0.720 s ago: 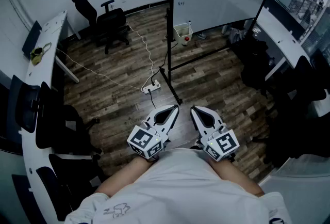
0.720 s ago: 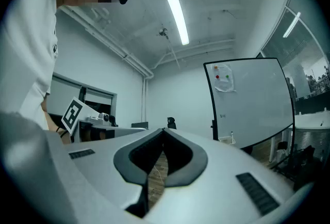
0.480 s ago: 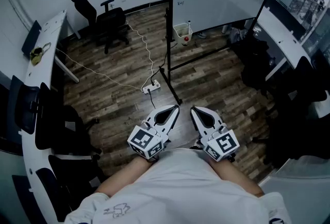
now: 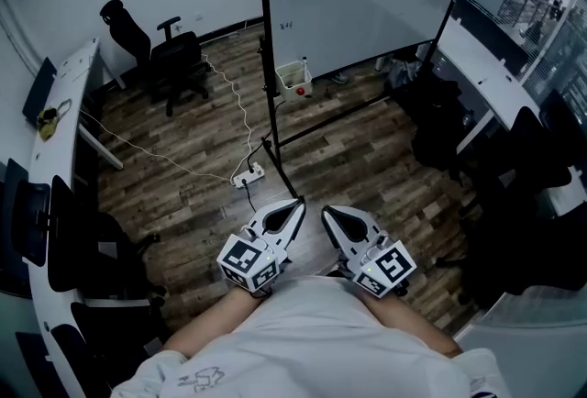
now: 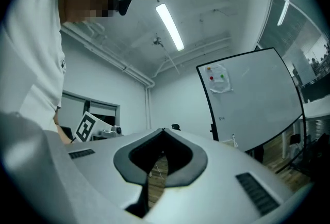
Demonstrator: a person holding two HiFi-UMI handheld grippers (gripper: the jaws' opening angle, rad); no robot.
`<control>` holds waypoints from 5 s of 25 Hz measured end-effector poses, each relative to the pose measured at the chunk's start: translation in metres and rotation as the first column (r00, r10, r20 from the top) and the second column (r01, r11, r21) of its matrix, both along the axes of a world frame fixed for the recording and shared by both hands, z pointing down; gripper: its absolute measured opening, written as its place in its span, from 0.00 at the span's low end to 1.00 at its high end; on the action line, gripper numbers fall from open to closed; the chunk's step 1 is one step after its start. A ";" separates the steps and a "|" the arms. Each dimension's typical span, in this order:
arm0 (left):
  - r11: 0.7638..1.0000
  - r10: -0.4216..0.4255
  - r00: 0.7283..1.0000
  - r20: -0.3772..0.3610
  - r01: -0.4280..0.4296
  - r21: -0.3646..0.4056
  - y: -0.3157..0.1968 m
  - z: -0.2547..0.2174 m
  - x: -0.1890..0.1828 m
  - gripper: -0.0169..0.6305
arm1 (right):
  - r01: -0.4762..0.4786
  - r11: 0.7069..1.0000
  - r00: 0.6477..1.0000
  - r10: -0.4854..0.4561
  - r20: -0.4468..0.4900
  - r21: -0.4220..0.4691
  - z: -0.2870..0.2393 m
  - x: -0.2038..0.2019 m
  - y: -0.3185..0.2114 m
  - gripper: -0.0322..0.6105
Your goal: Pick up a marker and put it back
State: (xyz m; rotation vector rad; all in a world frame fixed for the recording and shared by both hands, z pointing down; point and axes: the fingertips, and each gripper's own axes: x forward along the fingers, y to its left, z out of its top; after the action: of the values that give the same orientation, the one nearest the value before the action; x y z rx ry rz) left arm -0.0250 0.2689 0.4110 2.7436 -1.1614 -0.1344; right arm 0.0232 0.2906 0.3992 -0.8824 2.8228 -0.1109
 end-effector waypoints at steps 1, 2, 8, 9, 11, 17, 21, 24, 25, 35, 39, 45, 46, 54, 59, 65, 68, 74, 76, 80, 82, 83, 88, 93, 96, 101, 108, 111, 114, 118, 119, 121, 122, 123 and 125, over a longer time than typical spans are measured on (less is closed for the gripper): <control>1.000 0.000 1.000 -0.003 -0.001 -0.002 -0.009 0.000 0.009 0.03 | 0.020 1.000 1.000 -0.020 0.003 0.016 -0.004 0.007 -0.006 0.07; 1.000 0.001 1.000 -0.007 -0.001 -0.005 -0.019 0.000 0.017 0.03 | 0.036 0.999 0.999 -0.036 -0.003 0.034 -0.007 0.013 -0.011 0.07; 0.999 -0.012 0.997 -0.071 0.010 -0.032 -0.071 -0.002 0.071 0.03 | 0.134 0.987 0.991 -0.130 -0.044 0.092 -0.023 0.057 -0.044 0.06; 0.999 -0.019 0.997 -0.077 0.017 -0.032 -0.078 -0.003 0.079 0.03 | 0.152 0.985 0.988 -0.149 -0.045 0.085 -0.022 0.064 -0.048 0.06; 0.999 -0.025 0.997 -0.079 0.023 -0.023 -0.088 -0.003 0.095 0.03 | 0.175 0.981 0.983 -0.170 -0.063 0.084 -0.020 0.078 -0.054 0.06; 0.999 -0.012 0.997 -0.081 0.010 -0.035 -0.104 0.003 0.133 0.03 | 0.103 0.994 0.993 -0.101 -0.064 0.030 -0.001 0.116 -0.085 0.06; 0.999 -0.009 0.996 -0.087 0.004 -0.048 -0.116 0.010 0.145 0.03 | 0.043 0.999 0.997 -0.043 -0.069 -0.002 0.012 0.135 -0.102 0.06; 0.999 0.003 0.996 -0.087 -0.008 -0.053 -0.127 0.011 0.154 0.03 | -0.004 0.999 0.998 0.001 -0.059 -0.046 0.018 0.148 -0.119 0.06; 0.999 0.010 0.996 -0.083 -0.013 -0.046 -0.130 0.010 0.156 0.03 | -0.013 0.999 0.998 0.010 -0.059 -0.051 0.018 0.151 -0.123 0.06; 0.999 0.038 0.999 -0.026 -0.039 -0.012 -0.170 0.012 0.167 0.03 | -0.035 0.998 0.997 0.031 -0.065 -0.057 0.022 0.157 -0.168 0.06; 0.999 0.045 0.999 -0.028 -0.045 -0.009 -0.190 0.012 0.159 0.03 | -0.036 0.995 0.999 0.034 -0.018 -0.094 0.021 0.151 -0.191 0.06; 0.998 0.063 0.998 -0.017 -0.063 0.005 -0.230 0.011 0.146 0.03 | -0.057 0.995 0.998 0.055 -0.035 -0.078 0.021 0.138 -0.231 0.06; 0.998 0.067 0.998 -0.013 -0.067 0.008 -0.237 0.011 0.143 0.03 | -0.068 0.995 0.997 0.064 -0.045 -0.078 0.022 0.133 -0.239 0.06; 0.992 0.113 0.994 -0.008 -0.113 0.055 -0.313 -0.016 0.098 0.03 | -0.115 0.992 0.993 0.113 -0.042 -0.052 0.006 0.090 -0.315 0.06; 0.989 0.125 0.992 0.012 -0.126 0.074 -0.352 -0.029 0.060 0.03 | -0.133 0.990 0.991 0.132 -0.032 -0.042 -0.005 0.053 -0.356 0.06; 0.987 0.146 0.989 0.013 -0.146 0.063 -0.392 -0.025 0.029 0.03 | -0.141 0.989 0.989 0.139 -0.043 -0.047 -0.001 0.020 -0.391 0.06; 0.987 0.153 0.988 0.010 -0.153 0.051 -0.405 -0.021 0.025 0.03 | -0.148 0.987 0.988 0.145 -0.046 -0.069 0.005 0.017 -0.405 0.06; 0.993 0.115 0.993 0.016 -0.116 0.038 -0.436 -0.011 0.018 0.03 | -0.128 0.986 0.990 0.121 -0.069 -0.105 0.015 0.013 -0.443 0.06; 0.995 0.091 0.996 0.019 -0.091 0.040 -0.448 -0.010 0.017 0.03 | -0.103 0.989 0.993 0.095 -0.072 -0.109 0.015 0.012 -0.459 0.06; 0.999 0.018 1.000 0.007 -0.018 0.027 -0.477 -0.008 0.013 0.03 | -0.027 0.994 0.996 0.018 -0.082 -0.110 0.013 0.009 -0.493 0.06; 0.999 -0.023 1.000 0.006 0.023 0.028 -0.489 -0.007 0.011 0.03 | 0.016 0.993 0.996 -0.026 -0.085 -0.120 0.013 0.006 -0.508 0.06; 0.999 -0.041 0.999 0.007 0.041 0.027 -0.496 -0.006 0.011 0.03 | 0.036 0.991 0.995 -0.047 -0.085 -0.127 0.015 0.005 -0.515 0.06; 0.991 -0.135 0.991 0.020 0.135 -0.001 -0.524 0.005 0.006 0.03 | 0.117 0.984 0.981 -0.135 -0.136 -0.131 0.022 -0.004 -0.548 0.06; 0.974 -0.222 0.975 0.024 0.222 -0.030 -0.544 0.014 -0.004 0.03 | 0.199 0.970 0.963 -0.220 -0.153 -0.141 0.032 -0.020 -0.576 0.07; 0.956 -0.284 0.958 0.042 0.286 -0.061 -0.553 0.028 -0.017 0.03 | 0.231 0.954 0.943 -0.268 -0.196 -0.192 0.053 -0.030 -0.590 0.07; 0.929 -0.346 0.937 0.058 0.350 -0.118 -0.562 0.049 -0.031 0.03 | 0.279 0.924 0.902 -0.346 -0.257 -0.264 0.089 -0.048 -0.601 0.07; 0.896 -0.405 0.911 0.072 0.412 -0.169 -0.569 0.066 -0.045 0.03 | 0.287 0.909 0.868 -0.380 -0.319 -0.304 0.123 -0.061 -0.615 0.07; 0.887 -0.414 0.907 0.075 0.420 -0.190 -0.570 0.073 -0.047 0.03 | 0.283 0.898 0.858 -0.394 -0.330 -0.336 0.136 -0.065 -0.616 0.15; 0.881 -0.416 0.906 0.075 0.422 -0.213 -0.573 0.081 -0.049 0.03 | 0.279 0.890 0.849 -0.404 -0.340 -0.361 0.147 -0.071 -0.618 0.20; 0.879 -0.406 0.911 0.076 0.412 -0.239 -0.572 0.090 -0.046 0.03 | 0.255 0.895 0.835 -0.395 -0.383 -0.367 0.160 -0.074 -0.621 0.23; 0.878 -0.406 0.911 0.077 0.412 -0.243 -0.572 0.091 -0.046 0.03 | 0.251 0.894 0.835 -0.394 -0.384 -0.372 0.162 -0.075 -0.622 0.23; 0.875 -0.410 0.908 0.080 0.417 -0.245 -0.572 0.091 -0.048 0.03 | 0.254 0.889 0.833 -0.401 -0.381 -0.380 0.165 -0.080 -0.625 0.23; 0.874 -0.413 0.907 0.081 0.420 -0.244 -0.573 0.091 -0.049 0.03 | 0.262 0.887 0.830 -0.408 -0.381 -0.380 0.166 -0.084 -0.625 0.23; 0.873 -0.414 0.906 0.083 0.421 -0.245 -0.573 0.091 -0.050 0.03 | 0.271 0.885 0.825 -0.416 -0.382 -0.378 0.167 -0.087 -0.624 0.23; 0.871 -0.414 0.906 0.087 0.422 -0.250 -0.573 0.092 -0.052 0.03 | 0.278 0.883 0.819 -0.424 -0.387 -0.378 0.170 -0.092 -0.624 0.23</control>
State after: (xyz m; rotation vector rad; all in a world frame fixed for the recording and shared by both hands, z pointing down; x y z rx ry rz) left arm -0.0768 -0.3038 0.5035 2.2377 -1.6383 0.0144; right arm -0.0684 -0.3331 0.5689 -0.4491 3.4680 -0.4615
